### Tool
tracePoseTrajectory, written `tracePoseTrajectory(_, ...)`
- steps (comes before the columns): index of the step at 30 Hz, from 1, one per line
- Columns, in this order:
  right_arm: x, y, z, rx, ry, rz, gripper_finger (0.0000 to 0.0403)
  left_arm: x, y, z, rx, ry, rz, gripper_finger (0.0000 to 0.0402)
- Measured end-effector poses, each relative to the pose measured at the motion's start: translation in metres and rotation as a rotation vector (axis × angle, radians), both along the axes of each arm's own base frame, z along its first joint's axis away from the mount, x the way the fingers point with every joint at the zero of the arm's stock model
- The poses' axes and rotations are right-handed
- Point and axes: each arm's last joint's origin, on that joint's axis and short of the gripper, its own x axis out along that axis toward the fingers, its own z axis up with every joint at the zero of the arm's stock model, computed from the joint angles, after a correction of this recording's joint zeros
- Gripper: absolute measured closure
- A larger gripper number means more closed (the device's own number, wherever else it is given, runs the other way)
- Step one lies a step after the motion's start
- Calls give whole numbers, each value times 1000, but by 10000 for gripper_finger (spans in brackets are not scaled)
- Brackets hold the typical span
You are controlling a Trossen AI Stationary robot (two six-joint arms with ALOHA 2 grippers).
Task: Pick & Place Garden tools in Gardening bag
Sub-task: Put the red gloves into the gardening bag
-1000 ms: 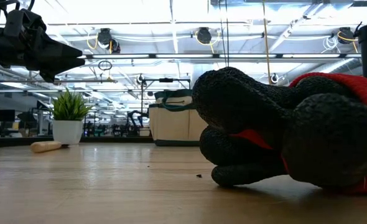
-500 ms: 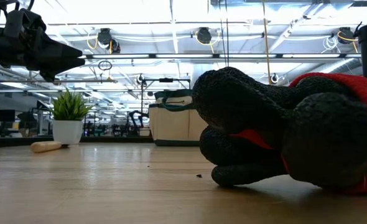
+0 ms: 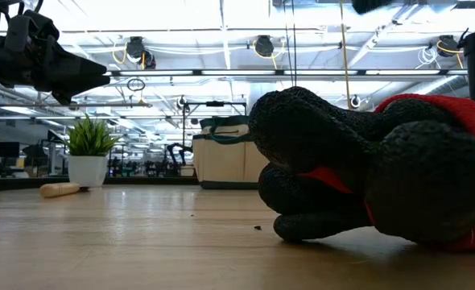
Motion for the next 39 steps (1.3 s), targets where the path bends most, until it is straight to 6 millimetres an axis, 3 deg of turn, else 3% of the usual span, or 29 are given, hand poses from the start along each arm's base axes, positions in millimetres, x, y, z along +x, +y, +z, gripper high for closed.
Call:
tracePoseTrajectory(9,10,12,-37,13,145,41,150,0,0,0,-1,0,1,231)
tracePoseTrajectory(26,7,19,-46,37,207,65,146,0,0,0,8,2,2,231)
tracePoseTrajectory(39,23,27,-98,-24,295,53,147,0,0,0,26,7,3,231)
